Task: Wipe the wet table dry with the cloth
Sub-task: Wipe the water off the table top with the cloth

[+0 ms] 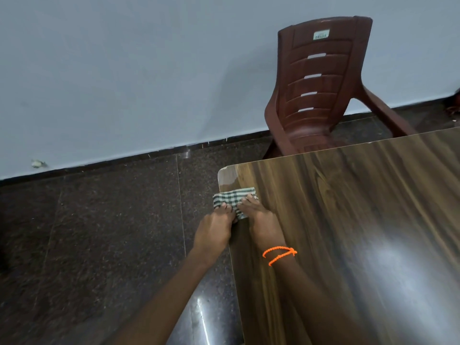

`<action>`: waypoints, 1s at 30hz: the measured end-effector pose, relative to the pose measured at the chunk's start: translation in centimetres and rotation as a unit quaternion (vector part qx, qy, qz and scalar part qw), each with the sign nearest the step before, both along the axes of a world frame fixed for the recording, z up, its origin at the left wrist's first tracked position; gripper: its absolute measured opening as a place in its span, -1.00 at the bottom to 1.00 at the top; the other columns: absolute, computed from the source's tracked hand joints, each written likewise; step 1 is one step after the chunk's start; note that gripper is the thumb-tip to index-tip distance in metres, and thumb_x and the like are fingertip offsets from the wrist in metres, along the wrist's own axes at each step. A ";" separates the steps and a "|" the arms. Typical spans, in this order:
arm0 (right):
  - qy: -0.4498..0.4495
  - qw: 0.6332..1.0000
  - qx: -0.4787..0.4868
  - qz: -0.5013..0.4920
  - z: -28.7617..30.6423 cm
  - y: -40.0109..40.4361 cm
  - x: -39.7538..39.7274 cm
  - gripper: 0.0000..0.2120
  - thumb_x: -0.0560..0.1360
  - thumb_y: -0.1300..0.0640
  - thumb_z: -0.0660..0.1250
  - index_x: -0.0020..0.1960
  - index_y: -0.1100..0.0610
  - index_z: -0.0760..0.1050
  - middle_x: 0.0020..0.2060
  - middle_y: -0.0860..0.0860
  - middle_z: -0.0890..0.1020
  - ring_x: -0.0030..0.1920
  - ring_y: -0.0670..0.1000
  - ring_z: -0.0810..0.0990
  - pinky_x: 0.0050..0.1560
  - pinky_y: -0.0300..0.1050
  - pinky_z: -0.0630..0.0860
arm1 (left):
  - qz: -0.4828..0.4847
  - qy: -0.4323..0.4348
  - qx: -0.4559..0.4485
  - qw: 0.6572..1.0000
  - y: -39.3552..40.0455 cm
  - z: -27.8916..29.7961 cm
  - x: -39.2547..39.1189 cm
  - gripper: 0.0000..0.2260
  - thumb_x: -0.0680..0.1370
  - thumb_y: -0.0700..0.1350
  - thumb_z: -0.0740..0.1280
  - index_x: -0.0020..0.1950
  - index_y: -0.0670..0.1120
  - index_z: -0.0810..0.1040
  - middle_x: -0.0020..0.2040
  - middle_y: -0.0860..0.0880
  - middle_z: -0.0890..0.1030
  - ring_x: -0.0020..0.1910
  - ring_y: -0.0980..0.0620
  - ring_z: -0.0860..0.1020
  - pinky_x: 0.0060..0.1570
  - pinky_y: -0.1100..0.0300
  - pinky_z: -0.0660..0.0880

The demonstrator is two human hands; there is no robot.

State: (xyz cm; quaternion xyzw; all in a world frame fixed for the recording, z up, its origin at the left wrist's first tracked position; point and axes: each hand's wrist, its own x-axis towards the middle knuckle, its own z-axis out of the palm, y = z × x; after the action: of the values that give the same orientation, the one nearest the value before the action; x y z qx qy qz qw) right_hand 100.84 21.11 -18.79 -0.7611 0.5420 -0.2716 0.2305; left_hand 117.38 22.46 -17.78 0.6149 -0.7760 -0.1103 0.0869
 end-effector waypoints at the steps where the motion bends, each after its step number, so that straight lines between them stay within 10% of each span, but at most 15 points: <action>1: 0.008 1.000 0.000 -0.001 -0.1 0.2 -0.7 -0.61 0.45 0.35 0.22 0.22 0.12 0.58 0.28 0.06 0.55 0.38 -0.01 0.40 0.30 -0.03 0.42 | -0.011 0.000 -0.001 1.000 -0.1 -0.2 -0.5 -0.79 0.60 -0.05 0.18 0.07 -0.03 0.60 0.03 -0.02 0.63 0.02 -0.04 0.62 -0.14 0.03 0.59; 11: -0.006 0.989 -0.035 -0.142 0.9 -6.9 -2.5 -0.58 0.36 0.46 0.23 0.10 0.14 0.63 0.14 0.10 0.64 0.28 0.05 0.51 0.13 -0.04 0.52 | 0.037 0.020 0.031 0.999 -8.6 4.0 -5.3 -0.80 0.60 -0.23 0.16 0.01 -0.11 0.58 -0.02 -0.10 0.61 -0.06 -0.11 0.59 -0.20 0.03 0.47; 20: 0.005 0.995 0.073 -0.068 0.8 -11.6 2.4 -0.68 0.46 0.20 0.22 0.15 0.10 0.62 0.27 0.16 0.54 0.28 0.12 0.51 0.27 0.04 0.43 | 0.075 -0.035 0.024 0.996 -10.4 4.0 -0.6 -0.80 0.56 -0.22 0.19 0.02 -0.13 0.61 -0.04 -0.18 0.61 -0.05 -0.21 0.59 -0.14 -0.03 0.51; 30: 0.043 0.997 0.053 -0.019 0.1 -7.7 3.3 -0.52 0.42 0.38 0.18 0.20 -0.01 0.55 0.32 0.10 0.50 0.34 0.06 0.45 0.26 0.01 0.47 | 0.071 -0.003 0.042 0.997 -7.7 2.4 2.3 -0.82 0.54 -0.16 0.26 -0.16 -0.02 0.64 -0.28 -0.04 0.61 -0.31 -0.05 0.57 -0.27 0.02 0.58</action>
State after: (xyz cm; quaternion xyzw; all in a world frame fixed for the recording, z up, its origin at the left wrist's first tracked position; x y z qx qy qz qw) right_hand 104.18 13.43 -18.68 -0.7483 0.5794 -0.2140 0.2422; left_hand 119.67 14.74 -15.34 0.6717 -0.7255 -0.1343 0.0661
